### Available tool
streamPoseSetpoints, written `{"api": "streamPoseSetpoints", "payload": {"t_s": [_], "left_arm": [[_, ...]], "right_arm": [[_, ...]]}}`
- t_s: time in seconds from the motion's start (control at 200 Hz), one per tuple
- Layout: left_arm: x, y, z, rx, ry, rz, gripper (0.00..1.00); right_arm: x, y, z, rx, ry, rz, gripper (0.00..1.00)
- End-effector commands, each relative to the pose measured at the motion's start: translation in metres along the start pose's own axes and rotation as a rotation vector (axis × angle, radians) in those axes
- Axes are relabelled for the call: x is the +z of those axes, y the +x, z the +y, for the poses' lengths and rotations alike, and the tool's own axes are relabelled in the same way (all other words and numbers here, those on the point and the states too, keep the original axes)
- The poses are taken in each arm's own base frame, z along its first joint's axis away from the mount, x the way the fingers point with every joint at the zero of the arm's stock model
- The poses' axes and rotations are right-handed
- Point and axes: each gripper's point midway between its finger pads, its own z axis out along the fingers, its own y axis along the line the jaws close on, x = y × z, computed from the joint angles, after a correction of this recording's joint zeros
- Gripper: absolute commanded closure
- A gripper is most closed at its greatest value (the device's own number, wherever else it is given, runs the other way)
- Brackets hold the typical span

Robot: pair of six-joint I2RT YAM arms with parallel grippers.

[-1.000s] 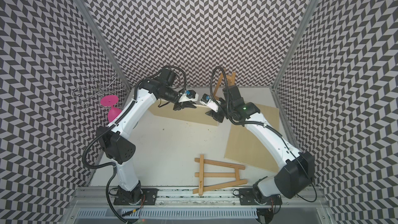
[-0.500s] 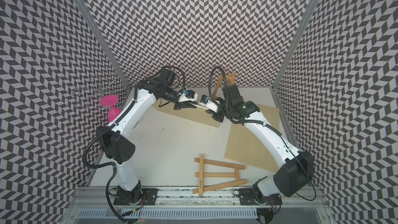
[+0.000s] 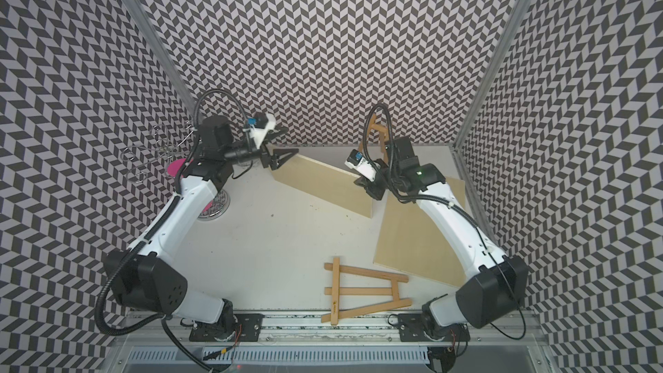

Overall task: Assemble the easel
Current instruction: Pick up the drawing board from the center of the board.

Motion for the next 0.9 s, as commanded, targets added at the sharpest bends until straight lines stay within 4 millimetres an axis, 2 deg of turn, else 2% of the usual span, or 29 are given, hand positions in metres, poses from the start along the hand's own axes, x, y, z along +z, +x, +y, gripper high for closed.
{"api": "streamPoseSetpoints", "payload": {"t_s": [0.0,0.08,0.205,0.28,0.426,0.636,0.731,0.896], "left_arm": [[-0.040,-0.048,0.061,-0.226,-0.255,-0.242,0.12],[-0.043,-0.032,0.087,-0.308,-0.314,-0.222,0.11],[-0.040,-0.011,0.116,-0.399,-0.339,-0.201,0.11],[-0.033,-0.006,0.125,-0.436,-0.317,-0.211,0.11],[-0.022,0.021,0.142,-0.560,-0.317,-0.185,0.11],[-0.004,0.041,0.136,-0.611,-0.224,-0.145,0.13],[-0.002,0.044,0.129,-0.595,-0.204,-0.141,0.14],[0.010,0.048,0.115,-0.585,-0.156,-0.113,0.14]], "right_arm": [[-0.032,-0.034,-0.002,-0.034,0.032,-0.116,1.00],[-0.032,-0.032,0.001,-0.022,0.017,-0.114,1.00],[-0.032,-0.030,-0.002,0.003,0.015,-0.115,1.00],[-0.029,-0.028,-0.003,0.015,0.003,-0.113,1.00],[-0.022,-0.024,-0.006,0.046,-0.022,-0.095,0.97],[-0.016,-0.024,-0.008,0.065,-0.043,-0.081,0.89],[-0.017,-0.028,-0.007,0.073,-0.055,-0.083,0.80],[-0.011,-0.030,-0.009,0.082,-0.063,-0.069,0.73]]}}
